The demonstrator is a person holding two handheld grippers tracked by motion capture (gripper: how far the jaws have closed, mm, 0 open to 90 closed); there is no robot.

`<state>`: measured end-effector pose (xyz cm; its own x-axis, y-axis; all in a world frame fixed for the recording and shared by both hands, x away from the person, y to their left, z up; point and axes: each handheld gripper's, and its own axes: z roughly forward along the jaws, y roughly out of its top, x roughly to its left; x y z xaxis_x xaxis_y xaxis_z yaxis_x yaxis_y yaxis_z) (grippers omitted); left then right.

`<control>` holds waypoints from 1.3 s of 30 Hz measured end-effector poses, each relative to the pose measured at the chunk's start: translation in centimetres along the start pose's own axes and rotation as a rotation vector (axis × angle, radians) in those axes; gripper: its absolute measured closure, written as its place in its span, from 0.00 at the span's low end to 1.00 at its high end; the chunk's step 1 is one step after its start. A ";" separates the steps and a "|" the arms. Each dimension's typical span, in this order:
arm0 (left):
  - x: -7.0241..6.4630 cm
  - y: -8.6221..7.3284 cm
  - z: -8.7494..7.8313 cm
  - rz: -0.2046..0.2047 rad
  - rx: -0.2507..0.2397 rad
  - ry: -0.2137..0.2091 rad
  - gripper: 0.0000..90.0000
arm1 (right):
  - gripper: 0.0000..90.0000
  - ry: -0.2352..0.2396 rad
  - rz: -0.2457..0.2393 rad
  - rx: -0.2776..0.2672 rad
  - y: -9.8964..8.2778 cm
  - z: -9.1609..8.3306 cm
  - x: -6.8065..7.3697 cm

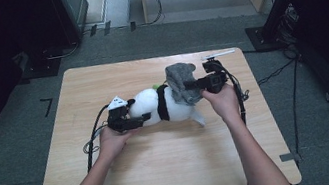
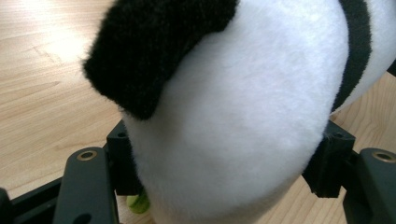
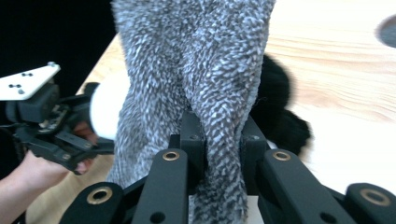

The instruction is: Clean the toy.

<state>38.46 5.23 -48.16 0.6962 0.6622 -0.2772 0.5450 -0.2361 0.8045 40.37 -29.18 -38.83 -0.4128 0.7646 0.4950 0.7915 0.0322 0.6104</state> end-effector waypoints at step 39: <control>-0.4 1.0 -1.6 -0.130 0.114 -0.082 0.41 | 0.87 0.248 -0.137 -0.049 -1.0 1.3 8.7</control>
<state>37.96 5.84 -46.43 0.6498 0.6331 -0.4206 0.6790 -0.2348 0.6956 36.53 -21.72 -35.90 -0.6171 0.5742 0.5381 0.7004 0.0890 0.7082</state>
